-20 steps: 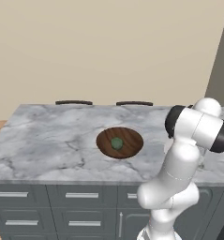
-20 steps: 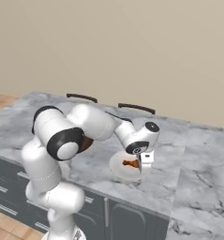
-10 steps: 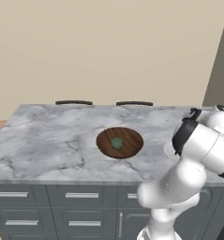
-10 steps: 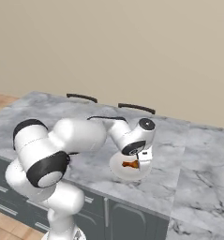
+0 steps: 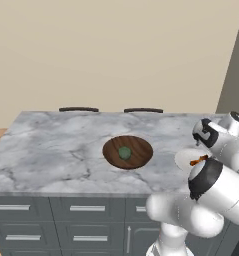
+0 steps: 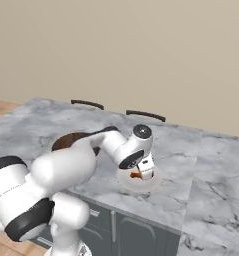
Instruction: Place the chicken drumstick on the plate and place the broccoli on the same plate.
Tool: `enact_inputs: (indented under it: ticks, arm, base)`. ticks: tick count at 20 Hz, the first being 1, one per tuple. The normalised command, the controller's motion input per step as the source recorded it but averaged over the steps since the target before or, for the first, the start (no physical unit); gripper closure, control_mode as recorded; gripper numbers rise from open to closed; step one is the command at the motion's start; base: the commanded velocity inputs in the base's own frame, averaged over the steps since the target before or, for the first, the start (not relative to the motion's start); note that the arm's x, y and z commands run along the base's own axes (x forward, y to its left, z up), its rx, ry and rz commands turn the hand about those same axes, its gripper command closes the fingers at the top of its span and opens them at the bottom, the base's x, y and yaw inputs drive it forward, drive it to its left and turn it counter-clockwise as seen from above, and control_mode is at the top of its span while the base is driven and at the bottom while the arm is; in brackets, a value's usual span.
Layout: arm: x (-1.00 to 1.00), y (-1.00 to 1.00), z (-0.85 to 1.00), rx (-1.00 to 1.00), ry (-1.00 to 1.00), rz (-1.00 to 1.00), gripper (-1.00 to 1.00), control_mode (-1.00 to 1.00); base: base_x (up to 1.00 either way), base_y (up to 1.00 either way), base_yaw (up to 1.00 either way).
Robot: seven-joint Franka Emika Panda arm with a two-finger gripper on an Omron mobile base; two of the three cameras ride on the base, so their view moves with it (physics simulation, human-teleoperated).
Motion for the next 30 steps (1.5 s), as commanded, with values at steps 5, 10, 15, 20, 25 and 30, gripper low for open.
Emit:
enact_inputs:
  ticks: [5, 10, 15, 20, 25, 30]
  arm:
    - [0.00, 0.30, 0.66, 0.00, -0.14, 0.16, -1.00, -1.00]
    - [0.03, 0.48, 0.45, -0.07, 0.00, 0.31, -1.00, -1.00]
    - [0.00, 0.65, 0.39, -0.09, 0.01, 0.29, -1.00, -1.00]
    - [0.04, 0.68, 0.32, -0.19, 0.03, 0.38, -1.00, -1.00]
    - [0.13, 0.72, 0.07, -0.24, 0.00, 0.39, -1.00, -1.00]
    - [0.03, 0.53, 0.01, -0.11, 0.00, 0.29, -1.00, -1.00]
  base:
    - [0.00, 0.00, 0.00]
    - [0.00, 0.00, 0.00]
    - [0.00, 0.00, 0.00]
    - [0.00, 0.00, 0.00]
    - [0.00, 0.00, 0.00]
    - [0.00, 0.00, 0.00]
